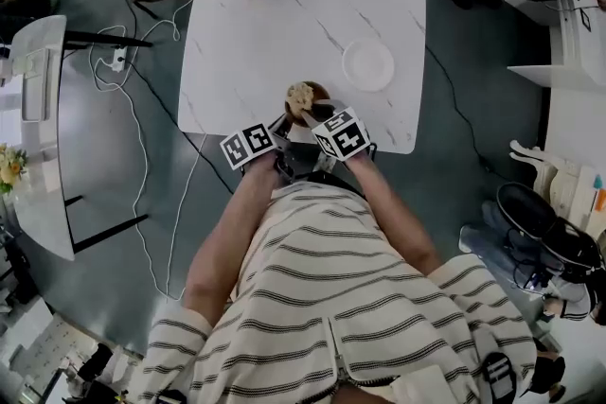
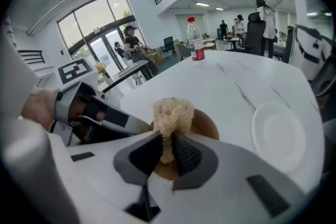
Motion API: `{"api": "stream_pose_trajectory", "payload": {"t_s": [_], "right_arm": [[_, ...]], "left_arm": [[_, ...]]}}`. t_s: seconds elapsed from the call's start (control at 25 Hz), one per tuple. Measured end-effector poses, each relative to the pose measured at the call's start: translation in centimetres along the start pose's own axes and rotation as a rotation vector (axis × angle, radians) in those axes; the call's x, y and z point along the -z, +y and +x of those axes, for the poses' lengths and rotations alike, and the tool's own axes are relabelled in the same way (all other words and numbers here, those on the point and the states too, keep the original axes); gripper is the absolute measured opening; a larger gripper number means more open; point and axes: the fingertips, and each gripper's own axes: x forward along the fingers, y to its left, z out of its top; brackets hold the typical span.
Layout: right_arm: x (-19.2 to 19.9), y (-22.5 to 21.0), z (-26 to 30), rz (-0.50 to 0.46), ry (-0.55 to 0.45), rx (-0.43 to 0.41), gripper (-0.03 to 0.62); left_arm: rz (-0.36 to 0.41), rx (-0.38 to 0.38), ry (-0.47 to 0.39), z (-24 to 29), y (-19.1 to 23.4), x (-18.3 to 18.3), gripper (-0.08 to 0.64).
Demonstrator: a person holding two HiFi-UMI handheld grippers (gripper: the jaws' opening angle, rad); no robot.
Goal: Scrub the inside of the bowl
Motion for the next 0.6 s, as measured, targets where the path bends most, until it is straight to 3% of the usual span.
{"api": "stream_pose_trajectory", "payload": {"t_s": [0.6], "right_arm": [[1.5, -0.2, -1.3, -0.203, 0.142, 0.056, 0.061]], "left_arm": [[-0.005, -0.005, -0.008, 0.0, 0.0, 0.0, 0.009]]}}
